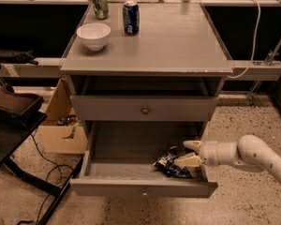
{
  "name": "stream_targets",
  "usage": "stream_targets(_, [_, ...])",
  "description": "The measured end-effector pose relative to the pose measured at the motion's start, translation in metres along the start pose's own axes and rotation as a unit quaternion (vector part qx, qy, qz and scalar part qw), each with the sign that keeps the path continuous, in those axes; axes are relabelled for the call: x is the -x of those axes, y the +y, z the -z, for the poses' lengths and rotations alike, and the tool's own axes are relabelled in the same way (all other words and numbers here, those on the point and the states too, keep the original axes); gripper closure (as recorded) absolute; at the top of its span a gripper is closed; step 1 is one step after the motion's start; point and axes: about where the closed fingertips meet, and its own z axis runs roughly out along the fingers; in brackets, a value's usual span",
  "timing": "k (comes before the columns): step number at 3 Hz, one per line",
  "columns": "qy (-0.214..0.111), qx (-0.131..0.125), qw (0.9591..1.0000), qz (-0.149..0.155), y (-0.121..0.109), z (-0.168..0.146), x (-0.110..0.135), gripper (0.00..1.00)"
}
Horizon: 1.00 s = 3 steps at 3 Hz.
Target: Place blue chip bag into middle drawer
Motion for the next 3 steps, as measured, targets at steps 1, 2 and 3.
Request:
stream_targets(1, [0.000,0.000,1.0000,0.000,0.000,0.000,0.000,0.00])
stream_targets(2, [0.019,-0.011,0.9995,0.023,0.015,0.008,0.020,0.00])
stream_targets(3, [0.066,-0.021,0.9953,0.068,0.061,0.035,0.048,0.00])
